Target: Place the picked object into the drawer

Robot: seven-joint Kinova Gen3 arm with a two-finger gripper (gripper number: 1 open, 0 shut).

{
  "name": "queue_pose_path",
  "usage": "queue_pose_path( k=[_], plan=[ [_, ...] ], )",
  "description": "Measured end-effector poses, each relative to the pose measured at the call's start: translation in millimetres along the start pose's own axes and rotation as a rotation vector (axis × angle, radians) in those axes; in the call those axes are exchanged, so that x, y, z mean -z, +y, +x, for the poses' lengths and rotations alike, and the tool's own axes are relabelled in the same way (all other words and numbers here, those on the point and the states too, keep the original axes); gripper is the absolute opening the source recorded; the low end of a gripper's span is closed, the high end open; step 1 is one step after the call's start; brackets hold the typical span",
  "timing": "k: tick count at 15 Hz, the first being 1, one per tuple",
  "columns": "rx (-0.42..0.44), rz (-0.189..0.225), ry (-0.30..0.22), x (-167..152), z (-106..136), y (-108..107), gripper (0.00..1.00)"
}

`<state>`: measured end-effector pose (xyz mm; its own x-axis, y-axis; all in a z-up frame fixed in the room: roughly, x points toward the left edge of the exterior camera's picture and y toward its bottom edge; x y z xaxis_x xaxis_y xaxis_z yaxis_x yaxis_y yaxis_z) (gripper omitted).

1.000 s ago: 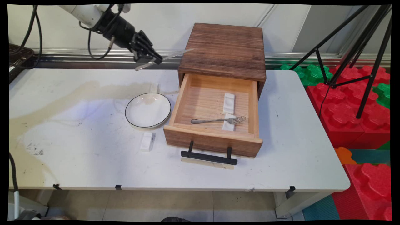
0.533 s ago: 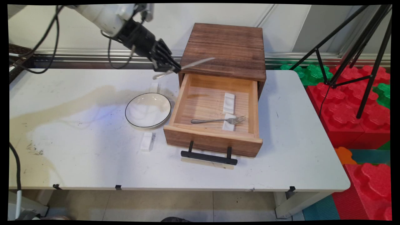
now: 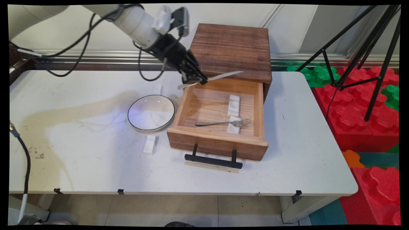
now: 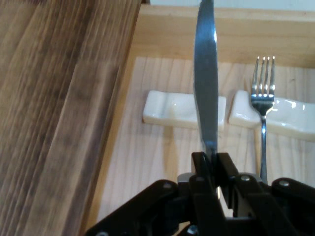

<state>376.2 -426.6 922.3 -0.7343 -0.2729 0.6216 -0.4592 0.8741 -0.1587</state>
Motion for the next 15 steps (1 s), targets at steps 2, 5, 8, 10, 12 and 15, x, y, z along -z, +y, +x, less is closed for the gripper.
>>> queue_pose_path(
  k=[2,5,8,10,12,15],
  plan=[
    [-0.014,-0.004,-0.004,-13.6,12.1,4.2,0.0],
    [-0.03,-0.009,-0.013,-31.7,25.5,8.7,0.0],
    [-0.039,-0.013,-0.024,-49.6,32.8,10.6,0.0],
    [-0.044,-0.015,-0.029,-61.7,35.0,10.2,0.0],
    [-0.052,-0.016,-0.039,-73.7,34.2,8.4,0.0],
    [-0.064,-0.018,-0.055,-88.3,30.1,5.2,0.0]
  ],
)
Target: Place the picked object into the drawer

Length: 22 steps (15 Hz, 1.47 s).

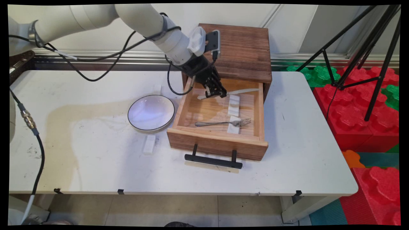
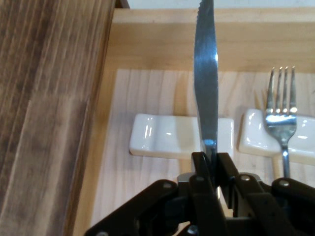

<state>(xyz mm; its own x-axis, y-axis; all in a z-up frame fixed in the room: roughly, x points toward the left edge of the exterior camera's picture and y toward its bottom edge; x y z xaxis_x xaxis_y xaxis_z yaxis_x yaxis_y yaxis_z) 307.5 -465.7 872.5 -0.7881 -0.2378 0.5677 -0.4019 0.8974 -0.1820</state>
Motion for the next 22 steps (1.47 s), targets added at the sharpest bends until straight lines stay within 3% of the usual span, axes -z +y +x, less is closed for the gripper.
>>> queue_pose_path(
  k=[9,20,21,22],
  plan=[
    [-0.03,0.0,-0.038,-34.6,-12.9,-11.1,0.0],
    [-0.043,-0.002,-0.063,-54.5,-25.0,-18.1,0.0],
    [-0.043,-0.002,-0.064,-55.3,-25.8,-18.5,1.0],
    [-0.042,-0.002,-0.065,-55.9,-26.3,-18.8,1.0]
  ],
)
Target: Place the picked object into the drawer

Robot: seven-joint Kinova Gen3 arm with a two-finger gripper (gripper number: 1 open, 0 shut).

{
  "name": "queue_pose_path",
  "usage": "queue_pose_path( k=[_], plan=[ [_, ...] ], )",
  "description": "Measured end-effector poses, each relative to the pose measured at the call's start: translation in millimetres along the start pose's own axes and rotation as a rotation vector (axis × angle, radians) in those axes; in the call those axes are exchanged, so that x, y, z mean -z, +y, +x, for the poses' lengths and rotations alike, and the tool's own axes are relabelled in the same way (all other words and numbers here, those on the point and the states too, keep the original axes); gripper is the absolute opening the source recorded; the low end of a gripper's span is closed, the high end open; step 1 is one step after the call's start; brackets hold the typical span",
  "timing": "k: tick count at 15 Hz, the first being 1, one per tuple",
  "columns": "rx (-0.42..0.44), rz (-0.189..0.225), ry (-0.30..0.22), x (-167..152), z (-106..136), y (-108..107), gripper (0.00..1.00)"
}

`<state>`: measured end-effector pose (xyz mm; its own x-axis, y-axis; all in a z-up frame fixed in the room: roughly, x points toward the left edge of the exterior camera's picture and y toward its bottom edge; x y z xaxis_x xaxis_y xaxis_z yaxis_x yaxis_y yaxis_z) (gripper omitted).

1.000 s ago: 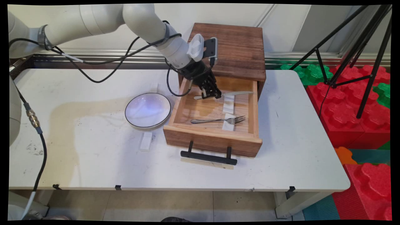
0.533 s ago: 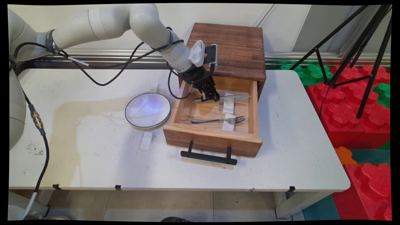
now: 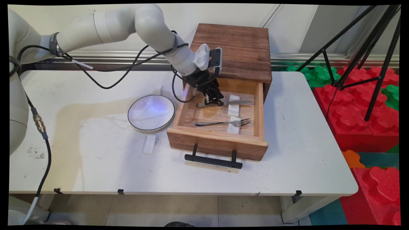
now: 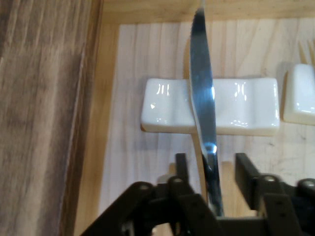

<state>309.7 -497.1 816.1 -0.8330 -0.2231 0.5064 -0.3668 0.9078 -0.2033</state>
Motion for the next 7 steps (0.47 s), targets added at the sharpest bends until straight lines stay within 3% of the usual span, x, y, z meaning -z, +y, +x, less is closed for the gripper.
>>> queue_pose_path(
  k=[7],
  plan=[
    [0.005,0.002,0.002,-0.6,-1.2,-1.6,1.0]
  ],
)
